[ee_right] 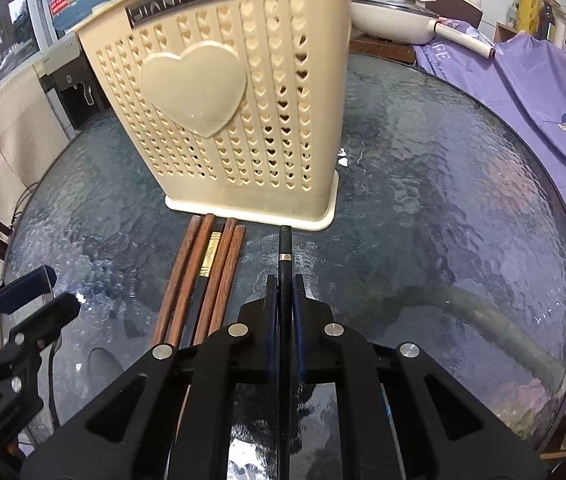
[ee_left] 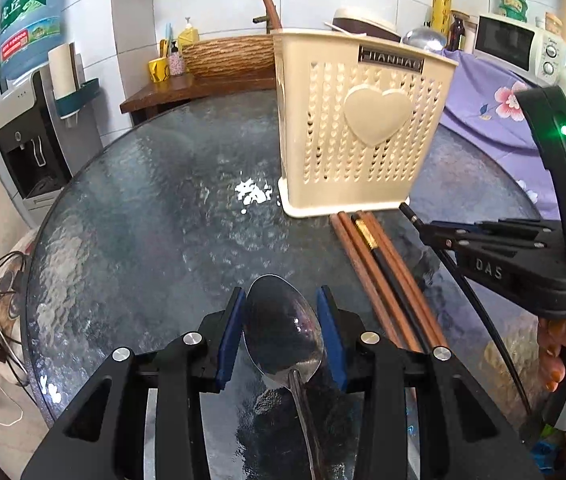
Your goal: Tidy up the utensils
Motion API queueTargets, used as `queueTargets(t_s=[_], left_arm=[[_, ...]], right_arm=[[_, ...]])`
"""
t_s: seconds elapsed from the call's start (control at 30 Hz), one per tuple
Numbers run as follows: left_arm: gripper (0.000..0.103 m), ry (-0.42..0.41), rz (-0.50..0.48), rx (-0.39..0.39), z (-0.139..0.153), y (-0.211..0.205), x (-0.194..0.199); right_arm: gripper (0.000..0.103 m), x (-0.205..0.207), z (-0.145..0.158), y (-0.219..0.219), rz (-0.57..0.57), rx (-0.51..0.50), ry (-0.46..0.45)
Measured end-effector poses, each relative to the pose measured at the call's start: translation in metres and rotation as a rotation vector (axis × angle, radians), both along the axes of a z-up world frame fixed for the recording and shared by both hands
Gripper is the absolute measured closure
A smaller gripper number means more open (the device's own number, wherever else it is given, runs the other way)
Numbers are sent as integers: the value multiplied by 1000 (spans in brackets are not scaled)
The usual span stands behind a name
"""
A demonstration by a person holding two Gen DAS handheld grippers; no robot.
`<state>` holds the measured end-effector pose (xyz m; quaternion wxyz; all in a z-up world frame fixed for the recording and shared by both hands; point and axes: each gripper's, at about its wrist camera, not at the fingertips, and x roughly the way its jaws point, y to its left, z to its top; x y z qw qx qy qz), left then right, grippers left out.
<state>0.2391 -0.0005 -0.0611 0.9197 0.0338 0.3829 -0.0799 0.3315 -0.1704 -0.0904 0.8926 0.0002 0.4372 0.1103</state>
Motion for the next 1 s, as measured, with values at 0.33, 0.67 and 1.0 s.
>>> queueTargets(t_s=[0.33, 0.67, 1.0], left_arm=[[67, -66, -26, -69, 28, 4, -4], [69, -132, -49, -124, 58, 10, -13], [73, -165, -74, -159, 74, 9, -19]], right_arm=[[95, -29, 45, -11, 39, 105, -129], [95, -68, 102, -18, 82, 157, -280], [95, -92, 135, -28, 101, 168, -354]])
